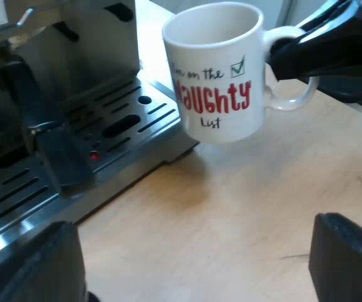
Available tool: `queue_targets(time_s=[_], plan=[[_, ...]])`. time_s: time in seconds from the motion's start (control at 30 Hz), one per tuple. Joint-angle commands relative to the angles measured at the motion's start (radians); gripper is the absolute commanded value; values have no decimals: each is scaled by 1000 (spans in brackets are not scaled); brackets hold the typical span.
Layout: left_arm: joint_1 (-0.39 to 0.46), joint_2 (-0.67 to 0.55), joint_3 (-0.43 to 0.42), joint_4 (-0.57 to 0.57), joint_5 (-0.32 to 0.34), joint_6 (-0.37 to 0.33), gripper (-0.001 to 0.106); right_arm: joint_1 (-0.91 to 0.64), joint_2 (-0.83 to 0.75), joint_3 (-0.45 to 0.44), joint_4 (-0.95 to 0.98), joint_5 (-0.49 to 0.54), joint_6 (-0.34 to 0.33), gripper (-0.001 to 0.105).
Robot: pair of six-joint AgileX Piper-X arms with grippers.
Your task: Remove mug from coffee machine
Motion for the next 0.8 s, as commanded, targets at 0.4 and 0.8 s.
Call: queue_targets(time_s=[0.4, 0.8], plan=[[-91, 19, -7, -76, 27, 3, 87, 3, -257, 193, -29, 228, 57, 0], [-182, 131, -7, -126, 30, 3, 87, 1, -292, 279, -45, 447, 100, 0]])
